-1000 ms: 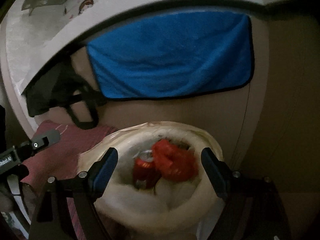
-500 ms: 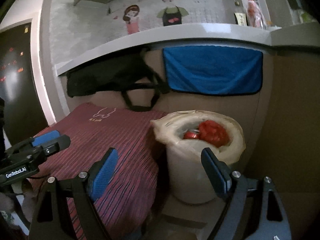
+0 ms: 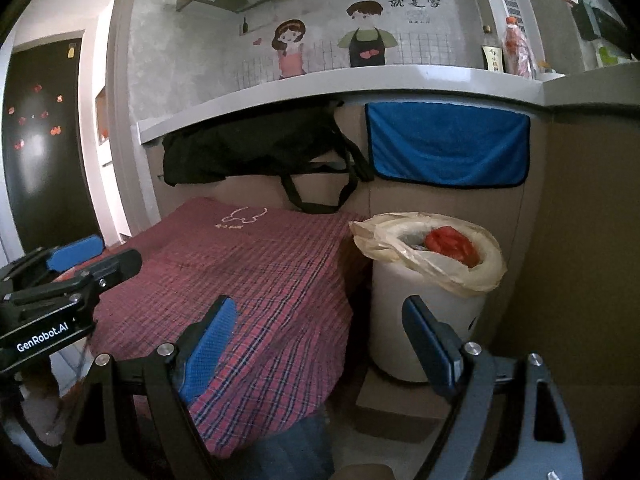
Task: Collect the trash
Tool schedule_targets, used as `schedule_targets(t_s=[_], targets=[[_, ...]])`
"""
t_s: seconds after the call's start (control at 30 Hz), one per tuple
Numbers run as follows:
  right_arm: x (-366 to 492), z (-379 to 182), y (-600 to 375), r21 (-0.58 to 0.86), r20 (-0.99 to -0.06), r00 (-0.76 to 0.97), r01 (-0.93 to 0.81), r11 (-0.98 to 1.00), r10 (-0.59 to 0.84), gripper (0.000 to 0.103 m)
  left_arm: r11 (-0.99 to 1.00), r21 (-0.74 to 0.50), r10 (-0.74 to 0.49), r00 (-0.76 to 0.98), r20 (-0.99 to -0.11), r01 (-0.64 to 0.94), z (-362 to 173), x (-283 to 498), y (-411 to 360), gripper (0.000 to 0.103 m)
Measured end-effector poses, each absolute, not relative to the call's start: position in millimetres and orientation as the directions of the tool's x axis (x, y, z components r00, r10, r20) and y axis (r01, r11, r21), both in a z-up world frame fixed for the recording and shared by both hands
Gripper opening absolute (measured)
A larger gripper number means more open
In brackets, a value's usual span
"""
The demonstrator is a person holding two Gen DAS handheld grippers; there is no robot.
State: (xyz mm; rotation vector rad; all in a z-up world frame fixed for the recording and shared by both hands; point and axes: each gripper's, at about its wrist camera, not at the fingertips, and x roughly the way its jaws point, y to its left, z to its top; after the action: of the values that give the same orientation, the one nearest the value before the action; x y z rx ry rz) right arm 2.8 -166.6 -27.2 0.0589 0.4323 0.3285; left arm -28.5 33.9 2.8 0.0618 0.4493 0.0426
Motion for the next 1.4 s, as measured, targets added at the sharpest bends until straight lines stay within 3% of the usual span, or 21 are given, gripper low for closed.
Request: schedule_targets(t_s=[1.4], targets=[[-9.5, -25.3, -161.3, 0.129, -0.393, 0.862, -0.294, 0.947, 0.321, 0.083, 0.999, 0.019, 0.054, 0.899, -0.435, -0.051, 9.5, -45.1, 49.5, 0.065]])
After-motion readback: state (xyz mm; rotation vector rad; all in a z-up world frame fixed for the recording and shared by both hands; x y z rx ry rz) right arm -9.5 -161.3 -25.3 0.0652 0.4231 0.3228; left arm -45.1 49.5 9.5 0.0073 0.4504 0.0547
